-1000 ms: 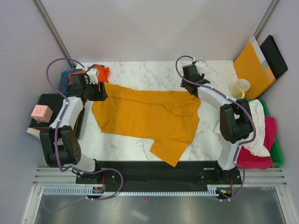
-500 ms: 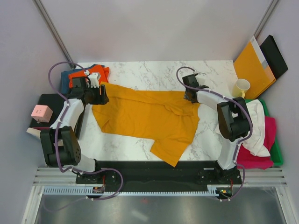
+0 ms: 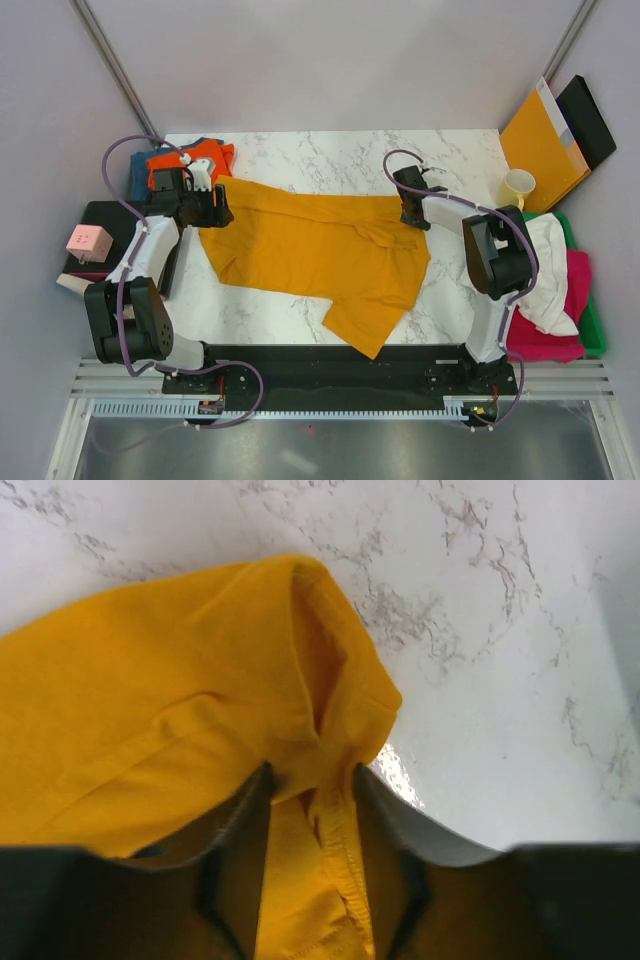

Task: Fold and stack the t-shirts
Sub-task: Fold the flattened tshirt in 1/3 of the way

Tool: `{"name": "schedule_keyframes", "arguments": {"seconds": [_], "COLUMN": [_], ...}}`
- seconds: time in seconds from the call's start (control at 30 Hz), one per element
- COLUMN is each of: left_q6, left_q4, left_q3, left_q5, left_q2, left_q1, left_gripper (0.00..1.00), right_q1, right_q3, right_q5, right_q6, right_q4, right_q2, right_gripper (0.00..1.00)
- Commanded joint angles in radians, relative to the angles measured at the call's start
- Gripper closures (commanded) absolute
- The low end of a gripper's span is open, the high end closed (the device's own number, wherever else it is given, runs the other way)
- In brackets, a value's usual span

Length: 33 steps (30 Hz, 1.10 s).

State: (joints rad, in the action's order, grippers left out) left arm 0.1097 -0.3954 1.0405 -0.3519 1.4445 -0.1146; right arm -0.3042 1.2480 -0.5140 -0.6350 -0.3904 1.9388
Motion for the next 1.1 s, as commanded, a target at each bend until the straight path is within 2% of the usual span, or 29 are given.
{"name": "schedule_keyframes", "arguments": {"seconds": [0.0, 0.03, 0.1, 0.13, 0.23, 0.33, 0.47, 0.67, 0.87, 0.93, 0.97, 1.0, 1.03, 1.07], "left_q6": [-0.019, -0.018, -0.018, -0.016, -0.025, -0.041, -0.048, -0.039, -0.042, -0.038, -0.039, -0.033, -0.025, -0.022], "left_q4": [0.007, 0.007, 0.007, 0.007, 0.007, 0.007, 0.006, 0.007, 0.006, 0.004, 0.003, -0.003, -0.005, -0.006], "left_q3": [-0.008, -0.01, -0.011, -0.011, -0.01, -0.017, -0.034, -0.04, 0.007, 0.024, 0.041, 0.05, 0.058, 0.075], "left_q5": [-0.027, -0.022, -0.019, -0.019, -0.019, -0.027, -0.025, -0.01, 0.013, 0.022, 0.024, 0.021, 0.008, 0.001], "left_q2": [-0.039, -0.041, -0.044, -0.044, -0.042, -0.036, -0.033, -0.041, 0.013, 0.033, 0.036, 0.036, 0.027, 0.021], "left_q1": [0.003, 0.004, 0.003, 0.003, 0.003, 0.003, 0.003, 0.003, 0.003, 0.003, 0.004, 0.003, 0.003, 0.004], "left_gripper": [0.32, 0.33, 0.33, 0.33, 0.33, 0.33, 0.33, 0.33, 0.33, 0.33, 0.32, 0.3, 0.28, 0.25], "right_q1": [0.036, 0.046, 0.059, 0.071, 0.103, 0.138, 0.158, 0.191, 0.203, 0.198, 0.195, 0.182, 0.175, 0.171], "right_q3": [0.001, 0.001, 0.005, 0.01, 0.048, 0.186, 0.471, 0.811, 0.958, 0.92, 0.851, 0.761, 0.567, 0.501], "right_q5": [0.026, 0.031, 0.034, 0.032, 0.031, 0.013, -0.032, -0.034, -0.005, -0.001, 0.002, 0.011, 0.017, 0.029], "right_q6": [-0.022, -0.022, -0.017, -0.018, -0.005, 0.03, 0.073, 0.083, 0.09, 0.09, 0.098, 0.115, 0.123, 0.127], "right_q4": [-0.091, -0.103, -0.113, -0.128, -0.16, -0.246, -0.346, -0.452, -0.481, -0.473, -0.423, -0.256, -0.157, -0.022], "right_q2": [0.071, 0.075, 0.087, 0.091, 0.109, 0.182, 0.342, 0.549, 0.669, 0.625, 0.571, 0.499, 0.339, 0.271], "right_gripper": [0.64, 0.75, 0.87, 1.0, 1.0, 1.0, 1.0, 1.0, 1.0, 0.96, 0.83, 0.7, 0.58, 0.31]}}
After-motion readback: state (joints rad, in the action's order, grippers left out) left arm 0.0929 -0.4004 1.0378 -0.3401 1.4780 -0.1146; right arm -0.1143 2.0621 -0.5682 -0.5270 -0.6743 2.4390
